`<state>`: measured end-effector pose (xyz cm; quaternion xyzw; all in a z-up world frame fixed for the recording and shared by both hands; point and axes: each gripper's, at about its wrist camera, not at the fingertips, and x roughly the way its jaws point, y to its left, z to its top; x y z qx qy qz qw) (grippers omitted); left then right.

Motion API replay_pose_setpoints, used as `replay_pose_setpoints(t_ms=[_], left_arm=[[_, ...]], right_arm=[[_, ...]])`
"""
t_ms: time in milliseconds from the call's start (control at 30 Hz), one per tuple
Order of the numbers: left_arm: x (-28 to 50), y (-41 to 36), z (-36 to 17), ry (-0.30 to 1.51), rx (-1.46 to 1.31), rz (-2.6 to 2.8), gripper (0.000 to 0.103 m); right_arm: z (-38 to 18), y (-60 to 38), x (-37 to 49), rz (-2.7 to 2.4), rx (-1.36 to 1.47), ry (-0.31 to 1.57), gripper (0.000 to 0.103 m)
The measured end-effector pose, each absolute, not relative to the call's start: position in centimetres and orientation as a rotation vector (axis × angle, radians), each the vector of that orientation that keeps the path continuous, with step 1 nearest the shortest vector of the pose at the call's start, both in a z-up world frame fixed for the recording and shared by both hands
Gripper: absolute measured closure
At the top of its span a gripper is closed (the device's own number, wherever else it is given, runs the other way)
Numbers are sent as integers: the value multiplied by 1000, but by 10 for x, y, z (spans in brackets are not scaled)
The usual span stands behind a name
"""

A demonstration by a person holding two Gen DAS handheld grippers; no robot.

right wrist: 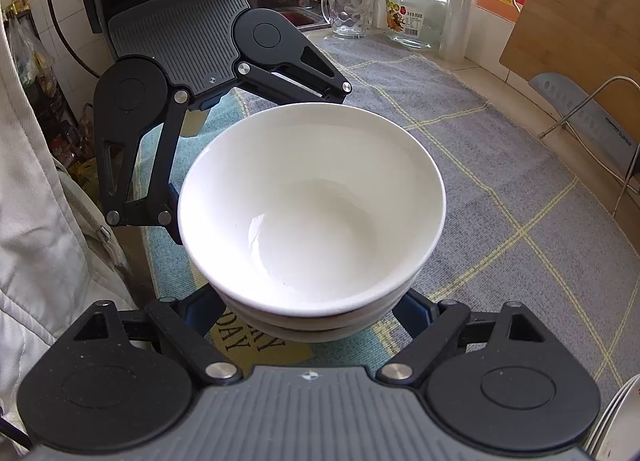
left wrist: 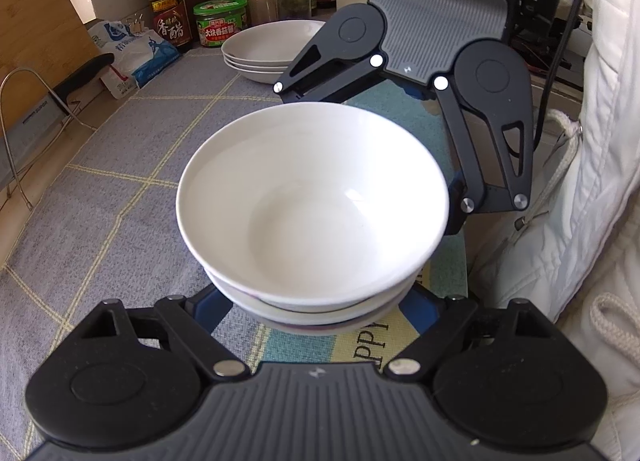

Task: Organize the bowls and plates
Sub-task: 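Lift and carry the bowl stack with both grippers toward the plate stack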

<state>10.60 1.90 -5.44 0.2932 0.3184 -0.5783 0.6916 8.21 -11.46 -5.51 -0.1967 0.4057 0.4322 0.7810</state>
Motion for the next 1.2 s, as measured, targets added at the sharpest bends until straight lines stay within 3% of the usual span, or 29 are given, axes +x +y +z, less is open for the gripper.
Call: replay_pose_setpoints(t_ms=[767,1200], left_arm=[[114,17,-47,700,645,-1311,15],[113,-55,-27,667,650,-1274,15]], right_arm=[[-42,-120,78,896,-428,897,12],[-11,-193,86,909,-457,855,12]])
